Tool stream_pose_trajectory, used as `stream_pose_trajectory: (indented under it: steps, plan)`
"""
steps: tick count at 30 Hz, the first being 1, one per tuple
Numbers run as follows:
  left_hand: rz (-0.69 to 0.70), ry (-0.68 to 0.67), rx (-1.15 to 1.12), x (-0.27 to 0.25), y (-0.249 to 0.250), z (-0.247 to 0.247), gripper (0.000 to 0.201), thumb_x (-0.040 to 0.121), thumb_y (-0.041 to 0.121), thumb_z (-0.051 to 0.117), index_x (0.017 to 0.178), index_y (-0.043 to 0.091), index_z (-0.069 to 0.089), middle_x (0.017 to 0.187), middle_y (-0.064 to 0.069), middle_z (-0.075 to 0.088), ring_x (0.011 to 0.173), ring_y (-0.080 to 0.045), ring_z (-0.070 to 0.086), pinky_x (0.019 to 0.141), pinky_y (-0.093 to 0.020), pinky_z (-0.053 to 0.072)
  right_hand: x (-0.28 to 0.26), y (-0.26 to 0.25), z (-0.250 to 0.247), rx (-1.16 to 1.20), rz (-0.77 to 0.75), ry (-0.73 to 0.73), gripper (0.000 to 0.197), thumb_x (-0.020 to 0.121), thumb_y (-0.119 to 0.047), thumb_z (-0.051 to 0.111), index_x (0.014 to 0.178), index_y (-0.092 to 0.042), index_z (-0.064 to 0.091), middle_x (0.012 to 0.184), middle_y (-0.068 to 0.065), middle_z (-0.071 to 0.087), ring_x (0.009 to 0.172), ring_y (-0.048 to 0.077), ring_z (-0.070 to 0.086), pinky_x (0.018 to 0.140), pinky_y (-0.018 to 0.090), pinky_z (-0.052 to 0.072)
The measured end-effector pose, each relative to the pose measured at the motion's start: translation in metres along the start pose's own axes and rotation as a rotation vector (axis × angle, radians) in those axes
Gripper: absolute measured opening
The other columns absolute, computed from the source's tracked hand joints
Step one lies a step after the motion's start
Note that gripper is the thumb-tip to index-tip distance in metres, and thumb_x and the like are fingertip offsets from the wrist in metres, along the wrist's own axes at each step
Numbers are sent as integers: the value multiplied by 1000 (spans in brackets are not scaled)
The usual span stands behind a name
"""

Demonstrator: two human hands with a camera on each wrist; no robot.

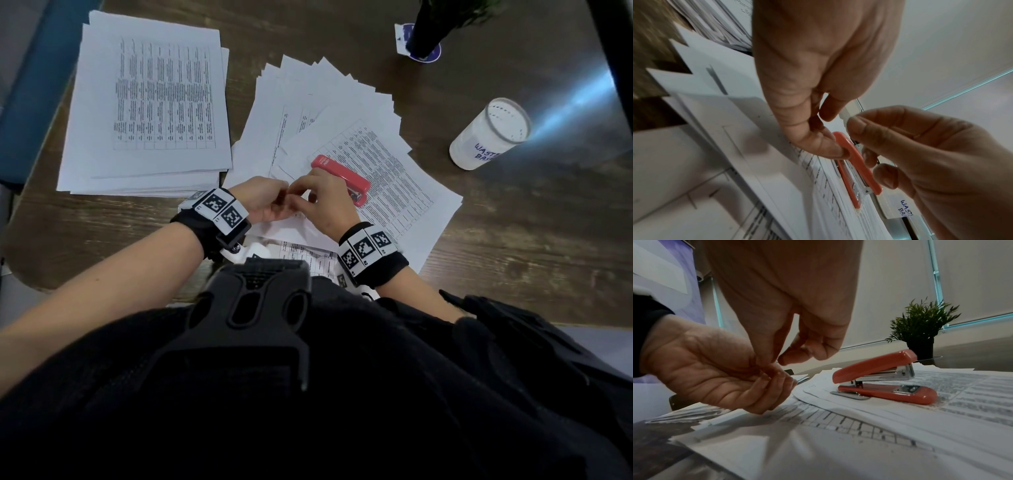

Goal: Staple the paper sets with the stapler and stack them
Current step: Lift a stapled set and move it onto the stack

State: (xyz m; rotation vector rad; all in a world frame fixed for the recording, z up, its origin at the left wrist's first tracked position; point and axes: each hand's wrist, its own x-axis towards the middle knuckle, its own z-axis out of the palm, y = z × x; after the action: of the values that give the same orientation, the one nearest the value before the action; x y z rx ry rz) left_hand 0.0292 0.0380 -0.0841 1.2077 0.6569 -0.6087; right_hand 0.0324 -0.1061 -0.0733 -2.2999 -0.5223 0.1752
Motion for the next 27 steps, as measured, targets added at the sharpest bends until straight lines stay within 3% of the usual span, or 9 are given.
stream_pose_trajectory:
  steps: [4, 10, 14, 16, 18, 21, 23, 25, 27]
  plan:
    - [22, -13, -14, -2, 2, 7, 15, 99, 7, 48, 91, 1, 59, 74, -10, 55, 48, -10, 60, 52, -18, 54, 1, 1, -8, -4, -22, -31, 21, 85, -11, 69, 104, -16, 77, 90, 6, 67, 72, 11, 50, 68, 32, 46]
    - [33, -8, -73, -2, 5, 19, 24, 101, 7, 41, 84, 3, 57, 73, -9, 55, 50, -13, 57, 49, -19, 53, 5, 3, -15, 26, 26, 0, 16, 79, -14, 77, 95, -13, 79, 84, 8, 66, 66, 7, 47, 66, 29, 42]
    - [23, 9, -77, -2, 7, 27, 31, 104, 9, 35, 83, 2, 57, 52, -3, 62, 45, -10, 61, 45, -18, 50, 4, 5, -32, -43, 32, 44, 15, 82, -18, 75, 97, -15, 78, 87, 7, 67, 71, 15, 55, 69, 35, 48]
    - [23, 60, 21, 0, 11, 33, 33, 104, 8, 35, 79, 1, 55, 51, -5, 63, 46, -11, 62, 46, -17, 50, 1, 12, -49, -107, 98, 57, 16, 86, -23, 71, 100, -16, 77, 95, 7, 68, 82, 22, 61, 74, 39, 51]
    - [49, 51, 216, -1, 21, 45, 31, 102, 6, 38, 77, 2, 55, 62, -8, 62, 48, -11, 61, 46, -16, 48, -5, 28, -71, -158, 197, 27, 21, 89, -25, 67, 108, -18, 74, 103, 5, 68, 91, 22, 62, 80, 40, 52]
    - [85, -79, 530, -8, 45, 71, 25, 100, 4, 41, 82, 1, 59, 68, -8, 61, 51, -9, 55, 47, -15, 44, -16, 68, -100, -235, 356, -30, 35, 90, -29, 65, 122, -15, 65, 109, 1, 68, 100, 20, 62, 92, 40, 50]
    - [106, -188, 694, -11, 62, 97, 24, 98, 6, 45, 81, 1, 63, 71, -9, 63, 56, -13, 54, 52, -20, 42, -23, 99, -121, -300, 464, -74, 43, 91, -30, 63, 130, -12, 59, 116, 5, 65, 109, 22, 59, 98, 35, 46]
    - [117, -237, 748, -10, 76, 132, 26, 98, 8, 46, 79, 1, 62, 72, -10, 64, 57, -16, 55, 53, -24, 43, -29, 125, -142, -372, 520, -103, 44, 93, -29, 60, 133, -10, 55, 126, 11, 57, 116, 26, 54, 99, 35, 42]
    - [118, -241, 676, -7, 88, 173, 23, 98, 5, 45, 79, 0, 58, 73, -10, 62, 55, -13, 58, 52, -19, 49, -34, 145, -158, -445, 537, -127, 41, 94, -28, 59, 132, -12, 56, 134, 13, 48, 124, 30, 45, 101, 41, 42]
